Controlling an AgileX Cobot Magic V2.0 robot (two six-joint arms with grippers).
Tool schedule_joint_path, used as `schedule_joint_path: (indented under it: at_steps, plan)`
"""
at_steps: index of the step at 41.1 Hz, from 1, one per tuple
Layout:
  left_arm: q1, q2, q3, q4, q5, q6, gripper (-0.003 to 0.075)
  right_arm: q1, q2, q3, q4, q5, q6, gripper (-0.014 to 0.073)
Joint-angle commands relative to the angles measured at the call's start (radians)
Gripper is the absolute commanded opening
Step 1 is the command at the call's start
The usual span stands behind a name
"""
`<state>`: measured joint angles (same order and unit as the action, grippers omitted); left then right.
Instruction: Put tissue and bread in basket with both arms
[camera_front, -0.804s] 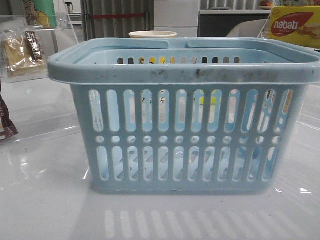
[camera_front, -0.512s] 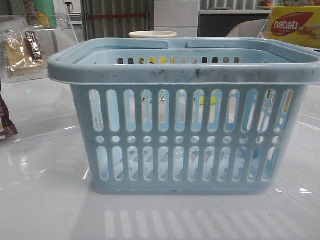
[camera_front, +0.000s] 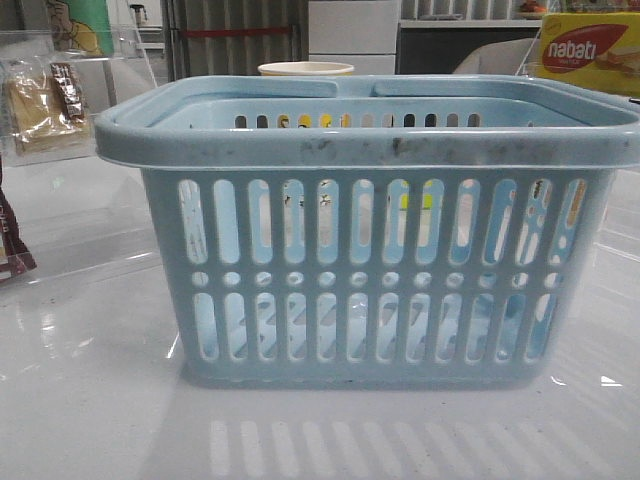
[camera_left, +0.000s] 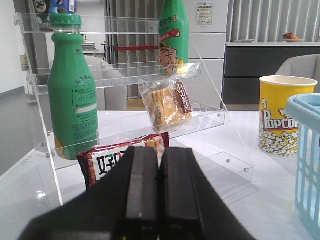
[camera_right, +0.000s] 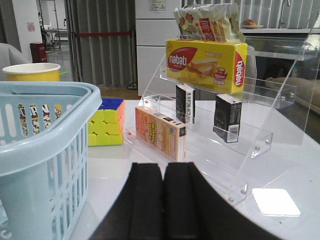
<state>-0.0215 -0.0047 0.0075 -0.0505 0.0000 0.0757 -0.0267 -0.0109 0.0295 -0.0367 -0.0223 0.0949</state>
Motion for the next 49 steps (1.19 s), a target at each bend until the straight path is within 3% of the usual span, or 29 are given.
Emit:
schedule_joint_path:
  at_steps: [1, 7, 12, 22, 35, 49]
  plan:
    - [-0.006, -0.018, 0.005, -0.009, -0.092, -0.001, 0.0093, 0.000, -0.019, -0.007, -0.009, -0.120, -0.003, 0.0057]
    - [-0.006, -0.018, 0.000, -0.009, -0.165, -0.001, 0.0093, 0.000, -0.019, -0.031, -0.009, -0.113, -0.003, 0.0057]
    - [-0.006, -0.018, -0.074, -0.009, -0.147, -0.003, 0.0093, 0.000, -0.019, -0.124, -0.009, -0.041, -0.003, 0.0057]
    - [-0.006, 0.047, -0.375, -0.009, 0.116, -0.003, 0.0093, 0.000, 0.020, -0.386, -0.009, 0.144, -0.003, 0.0057]
    - [-0.006, 0.314, -0.739, -0.011, 0.413, -0.003, 0.0093, 0.000, 0.273, -0.706, -0.009, 0.451, -0.003, 0.0057]
    - [-0.006, 0.513, -0.759, -0.014, 0.577, -0.003, 0.0093, 0.000, 0.530, -0.740, -0.009, 0.670, -0.003, 0.0057]
